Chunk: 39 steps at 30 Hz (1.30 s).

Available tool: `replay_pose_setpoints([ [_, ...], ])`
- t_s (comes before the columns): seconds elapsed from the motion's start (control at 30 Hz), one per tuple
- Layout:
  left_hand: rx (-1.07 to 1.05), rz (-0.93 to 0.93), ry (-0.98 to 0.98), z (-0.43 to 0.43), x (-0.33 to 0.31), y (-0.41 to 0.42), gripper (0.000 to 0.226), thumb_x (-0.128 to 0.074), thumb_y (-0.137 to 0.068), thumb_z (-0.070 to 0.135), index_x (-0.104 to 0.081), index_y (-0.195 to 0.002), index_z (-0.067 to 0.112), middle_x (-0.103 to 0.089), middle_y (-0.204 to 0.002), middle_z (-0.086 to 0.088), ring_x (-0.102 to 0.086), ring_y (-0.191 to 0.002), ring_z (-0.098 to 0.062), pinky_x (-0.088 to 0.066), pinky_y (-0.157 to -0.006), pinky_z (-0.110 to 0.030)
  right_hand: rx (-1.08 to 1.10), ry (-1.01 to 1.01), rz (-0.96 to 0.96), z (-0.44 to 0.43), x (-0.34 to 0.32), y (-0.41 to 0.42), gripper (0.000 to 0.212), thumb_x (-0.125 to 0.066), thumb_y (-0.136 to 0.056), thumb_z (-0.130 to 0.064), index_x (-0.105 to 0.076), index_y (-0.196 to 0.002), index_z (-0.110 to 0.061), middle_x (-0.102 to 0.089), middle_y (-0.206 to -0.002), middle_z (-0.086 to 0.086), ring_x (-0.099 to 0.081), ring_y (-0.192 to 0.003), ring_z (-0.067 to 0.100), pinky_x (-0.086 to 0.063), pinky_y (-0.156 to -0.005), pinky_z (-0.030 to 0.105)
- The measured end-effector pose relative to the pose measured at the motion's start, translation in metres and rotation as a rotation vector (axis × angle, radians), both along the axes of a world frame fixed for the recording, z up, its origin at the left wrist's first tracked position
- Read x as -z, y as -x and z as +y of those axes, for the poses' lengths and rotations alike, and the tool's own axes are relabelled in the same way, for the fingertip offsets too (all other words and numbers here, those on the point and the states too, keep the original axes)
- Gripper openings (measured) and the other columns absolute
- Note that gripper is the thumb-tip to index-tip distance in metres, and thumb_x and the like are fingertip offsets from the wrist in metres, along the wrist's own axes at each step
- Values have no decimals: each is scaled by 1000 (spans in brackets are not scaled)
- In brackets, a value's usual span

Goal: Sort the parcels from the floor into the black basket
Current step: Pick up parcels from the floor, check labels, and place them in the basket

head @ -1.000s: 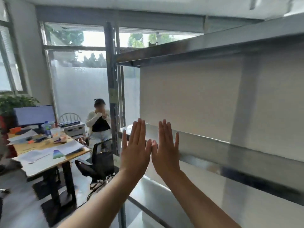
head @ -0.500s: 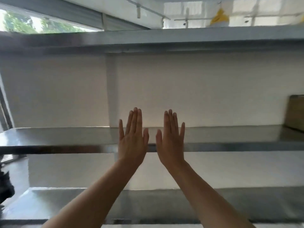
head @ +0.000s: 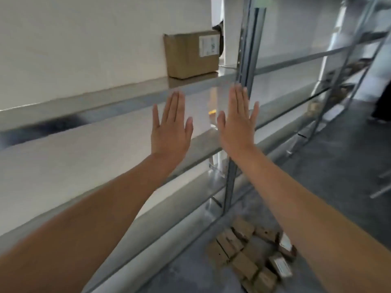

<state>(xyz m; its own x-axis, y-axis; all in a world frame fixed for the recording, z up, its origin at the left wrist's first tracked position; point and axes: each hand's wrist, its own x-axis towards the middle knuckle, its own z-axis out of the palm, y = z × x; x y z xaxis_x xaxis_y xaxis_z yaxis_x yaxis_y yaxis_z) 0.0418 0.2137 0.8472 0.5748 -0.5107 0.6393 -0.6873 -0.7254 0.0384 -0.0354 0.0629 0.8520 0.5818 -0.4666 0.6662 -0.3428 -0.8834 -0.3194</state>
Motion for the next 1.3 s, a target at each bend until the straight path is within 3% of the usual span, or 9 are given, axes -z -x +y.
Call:
replay_pose_setpoints([
  [0.4, 393, 98, -95, -180, 71, 50, 61, -19, -105, 35, -3, -157, 10, -4, -166, -3, -2, -152, -16, -3, -123, -49, 477, -114, 170, -144, 80, 130, 63, -31, -102, -23, -4, -158, -11, 0, -166, 3, 4, -152, 17, 7, -121, 50],
  [0.57, 539, 174, -129, -241, 106, 33, 61, -17, -105, 36, -1, -157, 10, -1, -166, -4, 0, -153, -17, 4, -123, -47, 598, -170, 259, -185, 113, 131, 63, -30, -104, -27, -2, -158, -11, 4, -166, 3, 8, -152, 18, 9, -121, 50],
  [0.83, 608, 348, -260, -301, 183, -25, 61, -17, -105, 37, 0, -157, 10, 0, -166, -5, 3, -152, -18, 2, -123, -48, 668, -368, 337, -225, 190, 83, 66, -32, -101, -24, 0, -158, -12, 4, -166, 3, 10, -152, 17, 9, -121, 50],
  [1.07, 622, 476, -394, -319, 289, -57, 61, -17, -106, 37, 0, -157, 10, -1, -166, -4, 3, -152, -17, 3, -123, -47, 688, -518, 400, -228, 298, 61, 66, -31, -100, -23, -1, -158, -12, 2, -166, 2, 10, -152, 15, 8, -121, 50],
  [1.3, 640, 689, -614, -297, 454, -56, 59, -18, -105, 34, -3, -157, 9, -3, -165, -5, 2, -152, -17, -4, -124, -46, 712, -758, 654, -210, 476, 91, 63, -30, -104, -28, 0, -158, -16, 3, -166, -1, 13, -151, 12, 10, -121, 47],
])
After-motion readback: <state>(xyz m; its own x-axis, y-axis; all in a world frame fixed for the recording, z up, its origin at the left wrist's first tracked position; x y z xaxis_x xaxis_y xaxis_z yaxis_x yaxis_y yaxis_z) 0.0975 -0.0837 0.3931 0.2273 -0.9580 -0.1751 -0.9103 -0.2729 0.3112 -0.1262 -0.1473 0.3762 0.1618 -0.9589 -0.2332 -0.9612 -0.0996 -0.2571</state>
